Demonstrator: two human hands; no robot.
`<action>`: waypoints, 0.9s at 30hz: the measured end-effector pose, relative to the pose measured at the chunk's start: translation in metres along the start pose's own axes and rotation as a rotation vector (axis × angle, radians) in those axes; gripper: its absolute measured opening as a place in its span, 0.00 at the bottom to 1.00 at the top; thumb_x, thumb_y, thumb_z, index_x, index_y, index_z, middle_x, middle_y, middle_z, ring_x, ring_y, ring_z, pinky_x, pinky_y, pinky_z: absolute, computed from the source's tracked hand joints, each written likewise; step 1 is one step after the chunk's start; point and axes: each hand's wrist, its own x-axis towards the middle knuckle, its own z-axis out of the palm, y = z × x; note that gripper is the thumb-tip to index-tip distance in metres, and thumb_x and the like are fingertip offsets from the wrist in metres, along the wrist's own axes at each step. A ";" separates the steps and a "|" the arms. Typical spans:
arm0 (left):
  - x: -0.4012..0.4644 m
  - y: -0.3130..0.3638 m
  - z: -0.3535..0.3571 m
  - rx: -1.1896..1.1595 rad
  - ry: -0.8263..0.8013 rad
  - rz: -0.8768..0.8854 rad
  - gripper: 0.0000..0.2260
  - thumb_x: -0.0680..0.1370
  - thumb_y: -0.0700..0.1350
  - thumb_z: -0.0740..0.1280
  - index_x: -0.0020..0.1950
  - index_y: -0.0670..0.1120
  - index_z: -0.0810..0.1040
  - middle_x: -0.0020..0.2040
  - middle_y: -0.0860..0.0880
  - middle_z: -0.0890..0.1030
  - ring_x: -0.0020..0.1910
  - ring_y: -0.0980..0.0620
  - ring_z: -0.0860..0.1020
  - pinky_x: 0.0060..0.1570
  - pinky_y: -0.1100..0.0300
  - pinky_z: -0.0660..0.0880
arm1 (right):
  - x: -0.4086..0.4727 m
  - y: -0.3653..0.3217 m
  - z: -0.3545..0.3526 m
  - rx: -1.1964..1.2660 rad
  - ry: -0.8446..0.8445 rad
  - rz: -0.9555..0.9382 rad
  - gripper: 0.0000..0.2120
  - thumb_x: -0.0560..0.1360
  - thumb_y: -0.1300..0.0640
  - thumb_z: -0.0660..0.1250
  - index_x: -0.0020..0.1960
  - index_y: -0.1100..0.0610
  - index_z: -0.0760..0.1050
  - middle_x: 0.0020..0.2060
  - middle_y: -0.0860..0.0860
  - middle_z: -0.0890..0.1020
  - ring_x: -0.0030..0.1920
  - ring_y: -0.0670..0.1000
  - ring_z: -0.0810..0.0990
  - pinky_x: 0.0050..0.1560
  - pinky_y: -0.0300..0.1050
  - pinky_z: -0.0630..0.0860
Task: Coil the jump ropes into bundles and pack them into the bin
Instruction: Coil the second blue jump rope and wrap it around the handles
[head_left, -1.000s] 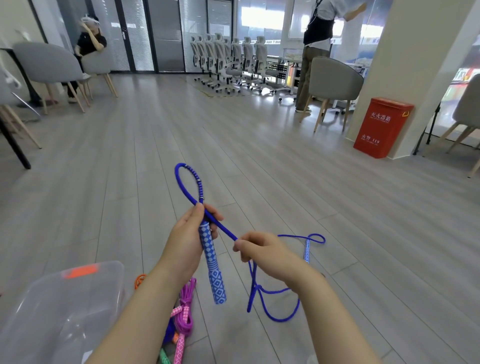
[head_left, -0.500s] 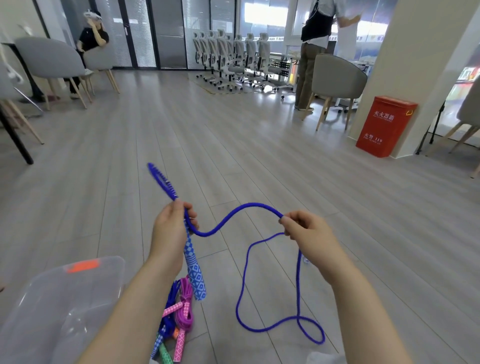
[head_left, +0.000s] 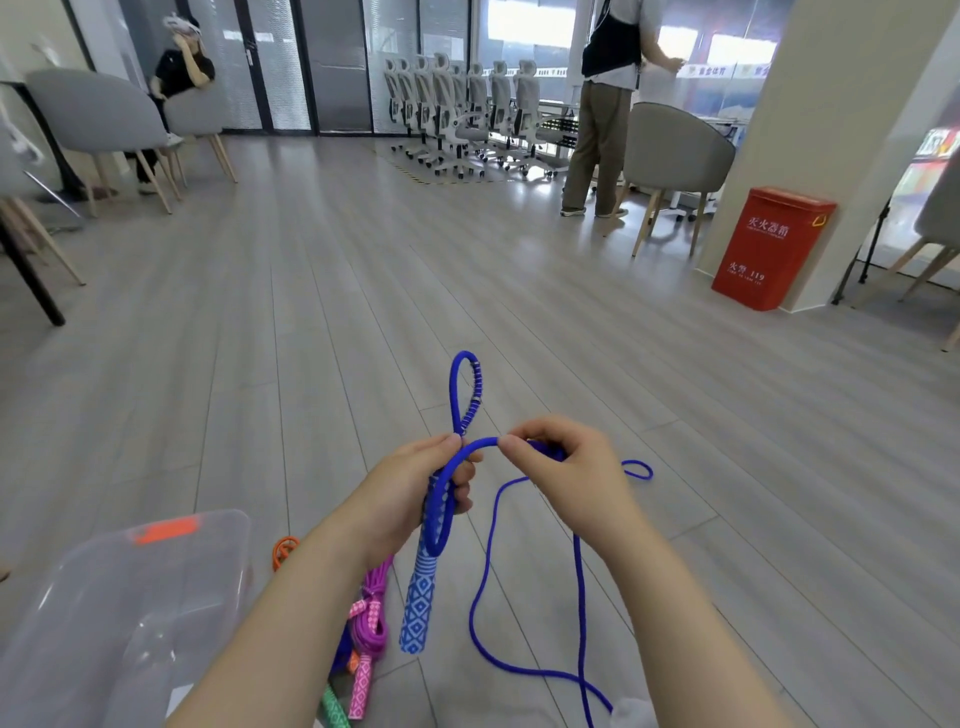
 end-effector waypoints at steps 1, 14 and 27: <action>0.000 0.000 0.000 -0.013 -0.027 -0.018 0.12 0.82 0.45 0.60 0.50 0.39 0.79 0.34 0.47 0.74 0.34 0.50 0.74 0.41 0.55 0.75 | 0.000 0.001 0.001 -0.011 -0.011 0.002 0.03 0.73 0.53 0.73 0.41 0.50 0.82 0.33 0.45 0.81 0.34 0.40 0.75 0.37 0.34 0.74; -0.010 0.003 0.009 0.111 -0.181 -0.095 0.18 0.83 0.52 0.56 0.49 0.41 0.78 0.38 0.45 0.76 0.40 0.47 0.75 0.48 0.53 0.77 | 0.000 0.005 0.002 -0.191 -0.017 0.003 0.05 0.73 0.54 0.71 0.40 0.46 0.79 0.33 0.38 0.79 0.38 0.38 0.77 0.36 0.30 0.70; -0.005 0.001 0.005 0.203 -0.003 0.127 0.12 0.84 0.46 0.57 0.44 0.44 0.74 0.40 0.49 0.82 0.48 0.50 0.79 0.60 0.52 0.73 | 0.003 0.005 -0.008 -0.317 0.014 -0.011 0.06 0.75 0.47 0.68 0.42 0.48 0.78 0.36 0.42 0.80 0.40 0.40 0.76 0.40 0.36 0.70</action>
